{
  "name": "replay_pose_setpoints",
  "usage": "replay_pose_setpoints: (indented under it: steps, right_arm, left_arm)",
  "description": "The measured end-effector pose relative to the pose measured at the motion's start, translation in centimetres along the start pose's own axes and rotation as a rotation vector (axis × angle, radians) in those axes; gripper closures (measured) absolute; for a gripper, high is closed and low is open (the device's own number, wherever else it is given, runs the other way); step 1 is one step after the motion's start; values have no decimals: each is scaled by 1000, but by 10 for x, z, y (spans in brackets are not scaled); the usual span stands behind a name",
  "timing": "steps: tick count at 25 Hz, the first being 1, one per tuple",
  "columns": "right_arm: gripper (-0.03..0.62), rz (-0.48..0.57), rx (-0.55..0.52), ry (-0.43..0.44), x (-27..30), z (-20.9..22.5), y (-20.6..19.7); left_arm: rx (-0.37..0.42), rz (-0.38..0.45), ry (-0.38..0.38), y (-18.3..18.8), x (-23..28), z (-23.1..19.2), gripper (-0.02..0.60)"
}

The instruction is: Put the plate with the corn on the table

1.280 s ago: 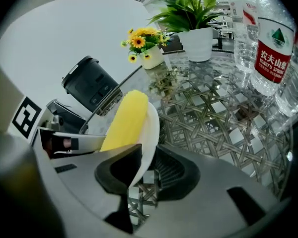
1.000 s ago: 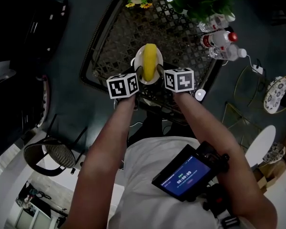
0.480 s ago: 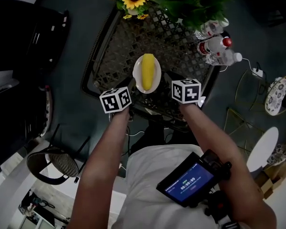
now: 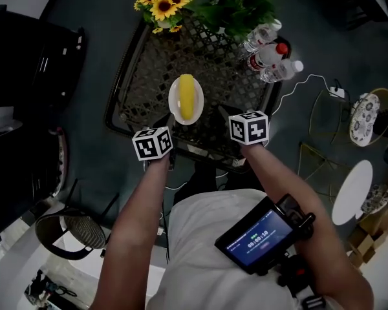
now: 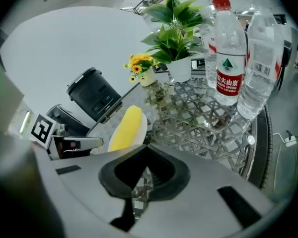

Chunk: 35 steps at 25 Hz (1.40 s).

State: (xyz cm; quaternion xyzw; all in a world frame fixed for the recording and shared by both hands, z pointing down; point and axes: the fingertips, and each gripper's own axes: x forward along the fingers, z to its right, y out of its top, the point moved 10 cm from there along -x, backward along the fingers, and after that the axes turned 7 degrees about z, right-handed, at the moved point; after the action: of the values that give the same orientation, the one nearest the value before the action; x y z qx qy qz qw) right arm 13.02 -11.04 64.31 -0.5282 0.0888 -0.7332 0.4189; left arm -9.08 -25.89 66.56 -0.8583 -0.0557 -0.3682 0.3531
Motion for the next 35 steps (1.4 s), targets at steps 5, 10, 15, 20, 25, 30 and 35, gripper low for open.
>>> replay_pose_setpoints:
  steps: [5,10,15,20,25,30,35]
  right_arm:
    - [586,-7,-51,45,-21,-10,-1]
    - [586,-25,-67,92,-42,-16,-13]
    - [586,-43,-67,123,-69,-11,-34]
    - [586,-5,-49,139,-94,-3,-45]
    - [586,71,-39,202,-124,-10,-45]
    - [586,150,-68,280,-159,-20,-43]
    - [588,189,-91,332,-197,-23,-61]
  left_arm:
    - [31,32,-46,-8,-23,17,574]
    - [32,59,-63,-26,-50,28,574]
    - [-19,106,-46,-50,-81,39,574]
    - [-29,179,-44,-63,-108,63,574]
    - [3,227,-49,-75,-131,93,574]
    - [46,283,-79,-77,-148,130,574]
    - [102,317,-114,-100,-171,171,574]
